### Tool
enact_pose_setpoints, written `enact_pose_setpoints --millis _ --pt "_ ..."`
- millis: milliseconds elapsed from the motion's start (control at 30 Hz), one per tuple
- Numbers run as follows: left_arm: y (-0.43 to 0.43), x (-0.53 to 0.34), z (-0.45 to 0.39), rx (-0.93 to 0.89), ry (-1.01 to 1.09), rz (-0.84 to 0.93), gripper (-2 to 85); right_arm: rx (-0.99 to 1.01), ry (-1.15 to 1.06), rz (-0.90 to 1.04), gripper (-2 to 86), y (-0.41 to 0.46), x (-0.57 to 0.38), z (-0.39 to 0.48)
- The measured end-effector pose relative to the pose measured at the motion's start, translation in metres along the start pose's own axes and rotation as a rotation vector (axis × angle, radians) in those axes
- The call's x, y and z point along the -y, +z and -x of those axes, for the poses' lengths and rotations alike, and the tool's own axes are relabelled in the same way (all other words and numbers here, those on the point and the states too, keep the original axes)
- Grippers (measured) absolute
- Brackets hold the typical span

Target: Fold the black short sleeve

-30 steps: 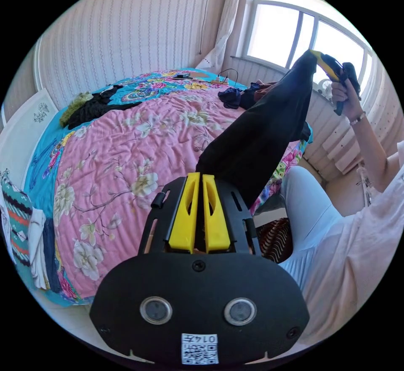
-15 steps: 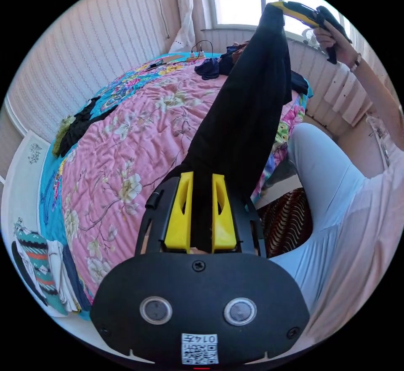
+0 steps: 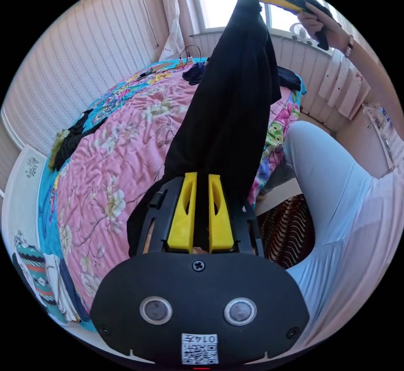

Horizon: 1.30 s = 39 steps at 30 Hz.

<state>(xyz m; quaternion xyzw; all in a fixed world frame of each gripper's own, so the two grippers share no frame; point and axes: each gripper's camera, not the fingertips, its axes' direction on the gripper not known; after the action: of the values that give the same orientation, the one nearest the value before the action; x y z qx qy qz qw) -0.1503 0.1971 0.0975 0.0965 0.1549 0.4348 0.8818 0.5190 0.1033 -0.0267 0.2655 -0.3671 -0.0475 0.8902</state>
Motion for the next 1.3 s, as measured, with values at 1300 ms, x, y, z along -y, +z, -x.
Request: enact_pose_setpoints --millis 1300 --pt "0.032 0.102 0.481 0.206 -0.617 -0.087 0.7 -0.368 0.003 0.463 3.3 0.443 0.268 -0.183"
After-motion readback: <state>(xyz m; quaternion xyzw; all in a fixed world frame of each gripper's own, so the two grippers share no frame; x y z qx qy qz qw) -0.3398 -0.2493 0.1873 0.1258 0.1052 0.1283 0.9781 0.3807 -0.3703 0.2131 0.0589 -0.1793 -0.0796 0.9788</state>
